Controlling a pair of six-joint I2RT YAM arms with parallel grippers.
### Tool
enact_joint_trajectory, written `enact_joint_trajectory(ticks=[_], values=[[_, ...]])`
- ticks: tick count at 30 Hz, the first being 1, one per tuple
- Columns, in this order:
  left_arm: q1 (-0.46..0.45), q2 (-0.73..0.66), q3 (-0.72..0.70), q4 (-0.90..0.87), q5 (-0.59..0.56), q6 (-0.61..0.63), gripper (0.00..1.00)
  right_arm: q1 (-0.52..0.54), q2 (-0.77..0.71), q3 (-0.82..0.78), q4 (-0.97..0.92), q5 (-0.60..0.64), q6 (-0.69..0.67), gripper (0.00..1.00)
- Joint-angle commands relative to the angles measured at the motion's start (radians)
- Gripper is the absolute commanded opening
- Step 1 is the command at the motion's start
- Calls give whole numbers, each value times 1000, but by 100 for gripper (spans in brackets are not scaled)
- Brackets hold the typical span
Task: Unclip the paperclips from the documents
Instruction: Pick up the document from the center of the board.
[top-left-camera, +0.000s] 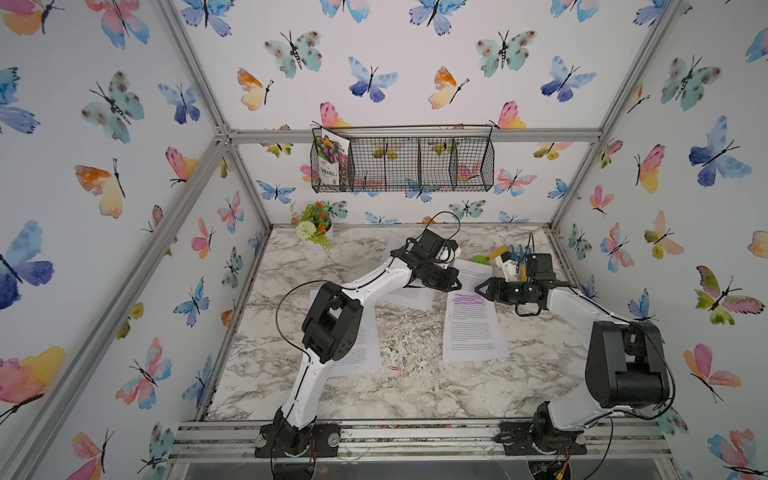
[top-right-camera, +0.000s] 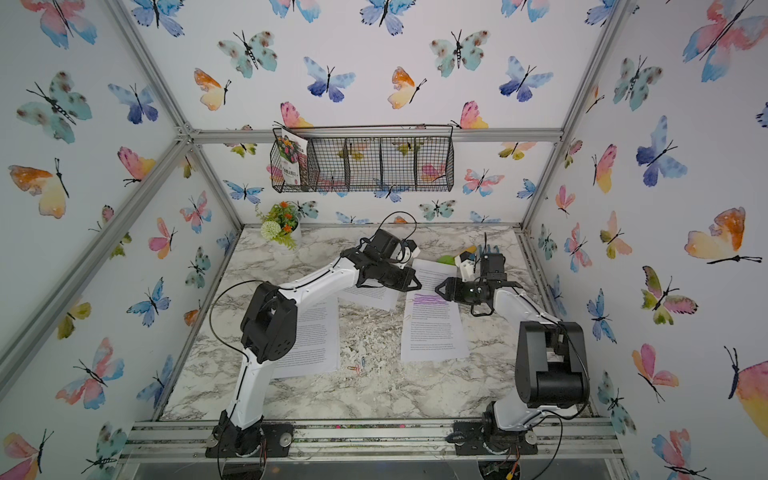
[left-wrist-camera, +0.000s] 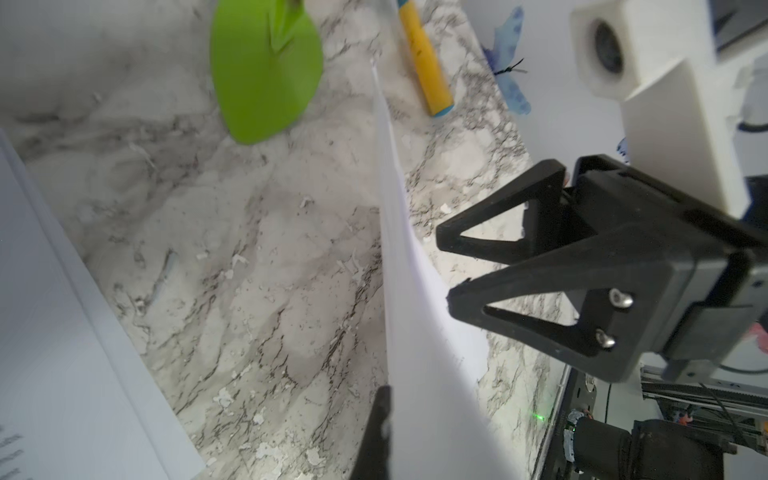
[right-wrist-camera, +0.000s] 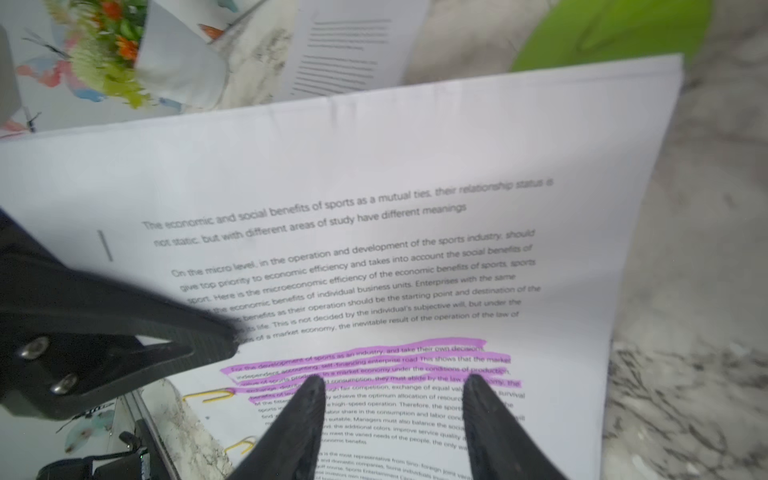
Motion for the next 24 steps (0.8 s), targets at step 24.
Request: enact_joint_trajectory(ticks=[24], values=[[84,-522,38,-347,-78,259,0,5,39,52,869,-497,142,82]])
